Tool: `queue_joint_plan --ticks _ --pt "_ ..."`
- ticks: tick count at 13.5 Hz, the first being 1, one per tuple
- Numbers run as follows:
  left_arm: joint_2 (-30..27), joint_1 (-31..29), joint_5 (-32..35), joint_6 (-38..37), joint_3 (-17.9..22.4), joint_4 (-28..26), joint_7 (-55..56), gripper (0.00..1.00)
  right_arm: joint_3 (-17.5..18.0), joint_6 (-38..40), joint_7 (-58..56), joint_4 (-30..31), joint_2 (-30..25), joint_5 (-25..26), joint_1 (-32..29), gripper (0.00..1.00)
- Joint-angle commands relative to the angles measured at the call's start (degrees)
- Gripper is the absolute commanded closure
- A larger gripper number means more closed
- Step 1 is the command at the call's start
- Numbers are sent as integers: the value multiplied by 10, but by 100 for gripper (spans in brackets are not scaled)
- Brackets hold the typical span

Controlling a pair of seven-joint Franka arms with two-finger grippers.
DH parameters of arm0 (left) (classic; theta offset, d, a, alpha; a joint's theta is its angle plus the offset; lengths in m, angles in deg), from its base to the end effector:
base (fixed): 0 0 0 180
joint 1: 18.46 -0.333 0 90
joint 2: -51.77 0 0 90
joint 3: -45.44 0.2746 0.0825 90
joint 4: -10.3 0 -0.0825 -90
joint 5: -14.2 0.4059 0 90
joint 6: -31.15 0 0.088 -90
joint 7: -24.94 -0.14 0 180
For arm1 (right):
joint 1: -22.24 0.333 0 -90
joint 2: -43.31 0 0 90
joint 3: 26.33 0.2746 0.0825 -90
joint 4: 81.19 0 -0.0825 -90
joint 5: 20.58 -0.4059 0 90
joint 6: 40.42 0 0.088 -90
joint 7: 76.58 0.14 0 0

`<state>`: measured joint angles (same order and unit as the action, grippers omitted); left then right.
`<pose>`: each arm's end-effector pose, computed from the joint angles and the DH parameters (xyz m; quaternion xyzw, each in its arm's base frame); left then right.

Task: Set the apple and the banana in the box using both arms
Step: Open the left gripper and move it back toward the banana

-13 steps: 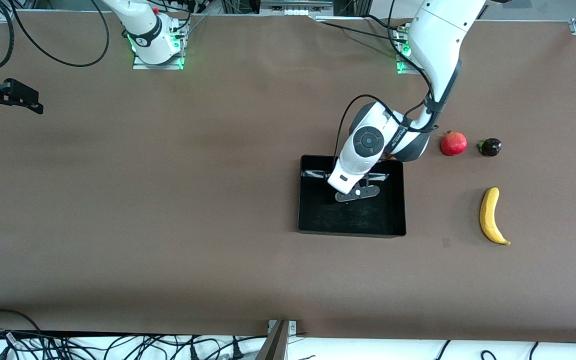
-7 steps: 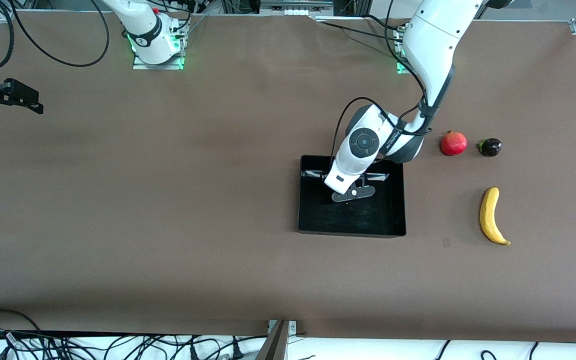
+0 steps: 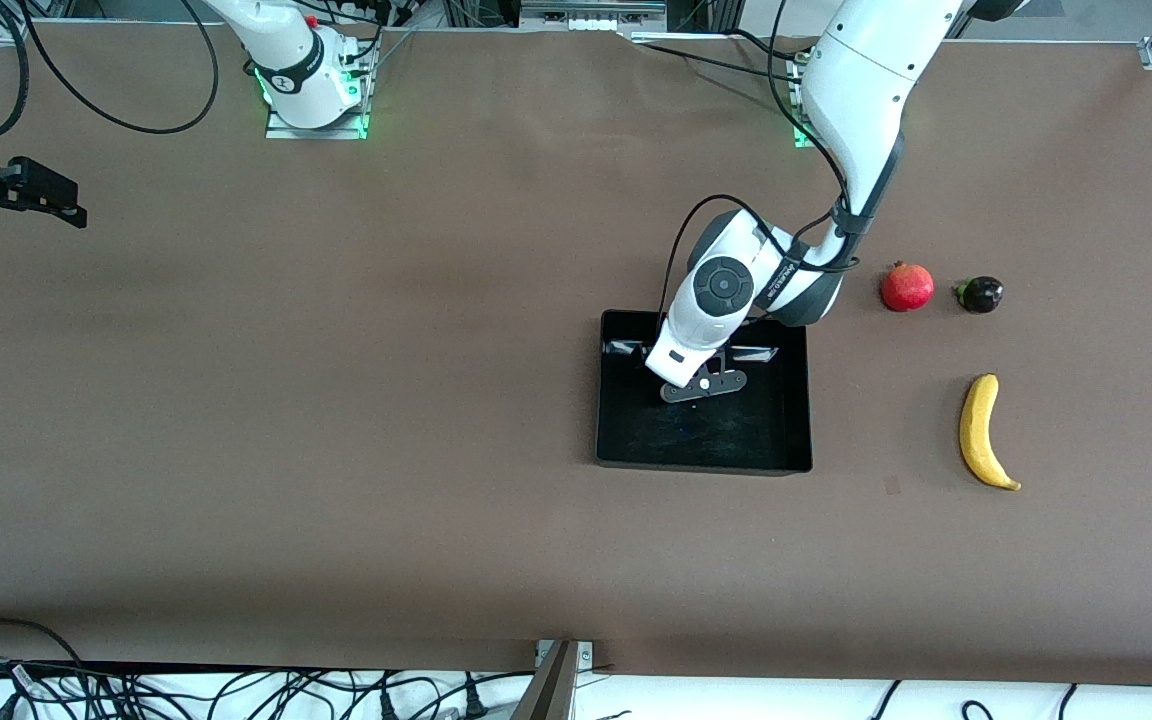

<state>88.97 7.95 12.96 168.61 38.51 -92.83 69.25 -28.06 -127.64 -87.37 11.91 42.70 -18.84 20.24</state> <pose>0.5304 -0.3515 0.1008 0.9921 0.1148 -0.0455 0.0198 0.5620 -0.0411 0.5258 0.9969 0.0615 -0.0475 0.0091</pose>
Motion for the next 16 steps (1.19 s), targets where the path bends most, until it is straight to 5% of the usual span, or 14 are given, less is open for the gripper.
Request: queue_joint_plan --ticks 1,7,16 --pt "-41 1 -6 -84 3 24 9 0 10 12 0 -13 4 5 -10 0" --pt "-94 -62 -3 -218 5 84 -25 0 10 12 1 -13 3 5 -10 0" --pt "-87 -271 -3 -283 21 94 -393 0 11 12 -3 -13 4 4 -10 0"
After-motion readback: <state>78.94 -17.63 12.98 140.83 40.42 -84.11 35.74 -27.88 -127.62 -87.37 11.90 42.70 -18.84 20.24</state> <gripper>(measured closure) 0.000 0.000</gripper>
